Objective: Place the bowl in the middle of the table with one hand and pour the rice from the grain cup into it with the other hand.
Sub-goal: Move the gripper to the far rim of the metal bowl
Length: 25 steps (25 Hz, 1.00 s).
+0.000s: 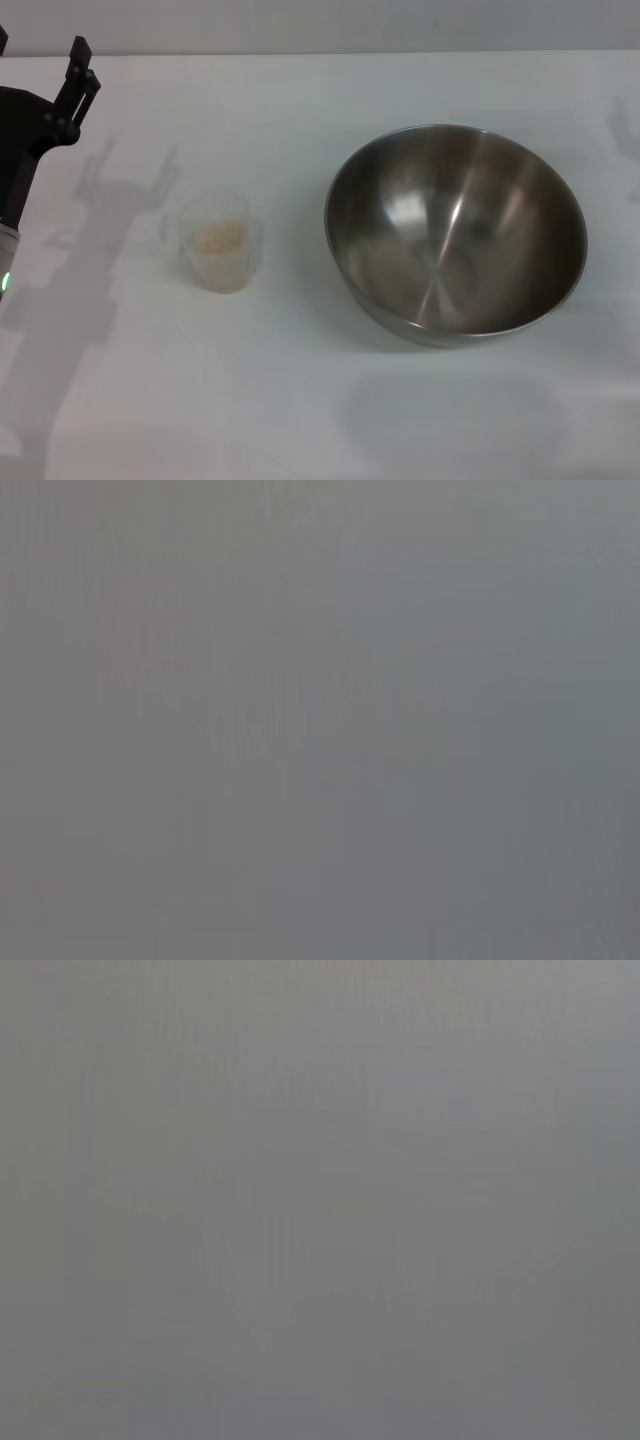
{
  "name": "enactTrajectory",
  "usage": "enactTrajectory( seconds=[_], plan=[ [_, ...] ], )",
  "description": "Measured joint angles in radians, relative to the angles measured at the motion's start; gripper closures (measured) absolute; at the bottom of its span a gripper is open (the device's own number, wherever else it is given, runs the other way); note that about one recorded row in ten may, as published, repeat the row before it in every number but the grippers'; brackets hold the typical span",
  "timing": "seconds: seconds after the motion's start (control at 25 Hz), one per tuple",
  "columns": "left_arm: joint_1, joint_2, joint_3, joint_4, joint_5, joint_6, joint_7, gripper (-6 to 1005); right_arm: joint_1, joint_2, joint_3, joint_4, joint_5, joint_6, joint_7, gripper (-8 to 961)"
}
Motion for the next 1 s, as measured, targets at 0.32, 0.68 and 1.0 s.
enactTrajectory(
  seconds=[0.32,0.68,1.0],
  plan=[
    [-0.002,-0.001,-0.002,0.000,-0.001,0.000,0.003,174,-0.004,0.001,-0.003,-0.001,-0.003,-0.001,0.007,266],
    [-0.001,0.001,-0.024,-0.007,-0.025,0.010,-0.003,174,-0.007,0.005,-0.010,-0.009,-0.001,0.000,0.019,266],
    [0.004,-0.001,-0.019,-0.009,-0.026,0.014,-0.004,174,-0.012,0.006,-0.009,-0.019,0.001,-0.011,0.041,267]
  ],
)
